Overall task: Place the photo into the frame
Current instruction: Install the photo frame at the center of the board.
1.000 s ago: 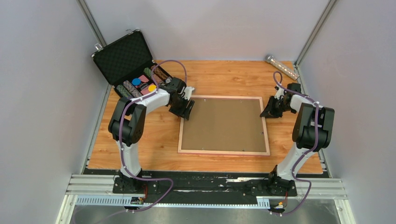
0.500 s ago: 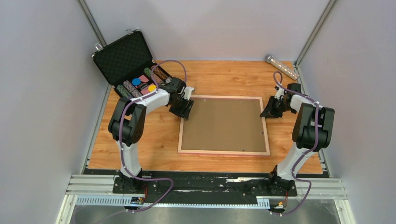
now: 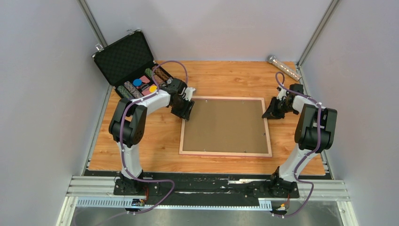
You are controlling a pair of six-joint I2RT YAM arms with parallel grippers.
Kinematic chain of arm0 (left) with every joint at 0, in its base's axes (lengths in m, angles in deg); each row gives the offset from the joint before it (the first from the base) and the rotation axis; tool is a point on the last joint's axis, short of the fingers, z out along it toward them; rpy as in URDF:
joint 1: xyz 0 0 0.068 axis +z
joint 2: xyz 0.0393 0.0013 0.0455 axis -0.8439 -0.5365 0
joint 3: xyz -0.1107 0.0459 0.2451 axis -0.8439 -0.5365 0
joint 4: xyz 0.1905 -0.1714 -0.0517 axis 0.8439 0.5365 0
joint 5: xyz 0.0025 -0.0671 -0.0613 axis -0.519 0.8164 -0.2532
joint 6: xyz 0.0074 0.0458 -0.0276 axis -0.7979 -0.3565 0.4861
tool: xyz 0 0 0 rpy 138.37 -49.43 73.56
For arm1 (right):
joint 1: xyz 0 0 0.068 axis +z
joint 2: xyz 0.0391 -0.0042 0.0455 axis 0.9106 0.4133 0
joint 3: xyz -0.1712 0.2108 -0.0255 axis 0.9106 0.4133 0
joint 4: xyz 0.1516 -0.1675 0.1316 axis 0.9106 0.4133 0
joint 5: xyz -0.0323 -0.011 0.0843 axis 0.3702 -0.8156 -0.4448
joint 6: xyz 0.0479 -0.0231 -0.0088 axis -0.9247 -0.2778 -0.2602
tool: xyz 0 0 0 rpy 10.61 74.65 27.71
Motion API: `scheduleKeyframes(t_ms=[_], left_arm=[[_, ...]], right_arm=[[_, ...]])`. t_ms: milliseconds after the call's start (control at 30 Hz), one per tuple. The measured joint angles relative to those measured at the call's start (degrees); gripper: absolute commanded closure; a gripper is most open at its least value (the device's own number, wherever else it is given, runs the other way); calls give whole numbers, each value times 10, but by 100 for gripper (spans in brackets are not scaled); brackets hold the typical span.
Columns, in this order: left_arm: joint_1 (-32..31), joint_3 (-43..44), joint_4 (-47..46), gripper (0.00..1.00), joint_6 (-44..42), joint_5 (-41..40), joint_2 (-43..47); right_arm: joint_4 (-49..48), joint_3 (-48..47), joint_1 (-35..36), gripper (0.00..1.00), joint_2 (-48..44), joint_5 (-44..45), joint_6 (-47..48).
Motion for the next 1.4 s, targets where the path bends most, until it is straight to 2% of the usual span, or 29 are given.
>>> scheduleKeyframes(t_ms=[333, 533, 600, 733, 833, 1200, 1400], left_arm=[[2, -1, -1, 44, 0, 3, 0], [8, -2, -2, 32, 0, 9, 3], [11, -2, -2, 29, 0, 9, 5], [16, -2, 0, 21, -1, 4, 7], [18, -2, 6, 15, -1, 2, 12], [25, -9, 12, 1, -10, -16, 86], [28, -23, 10, 0, -25, -17, 119]], right_arm=[[0, 0, 0, 100, 0, 0, 0], [1, -1, -1, 95, 1, -1, 0], [2, -2, -1, 90, 1, -1, 0], [3, -2, -1, 73, 1, -1, 0], [2, -2, -2, 65, 2, 0, -4], [-1, -2, -7, 40, -6, -3, -10], [0, 6, -10, 32, -39, 23, 5]])
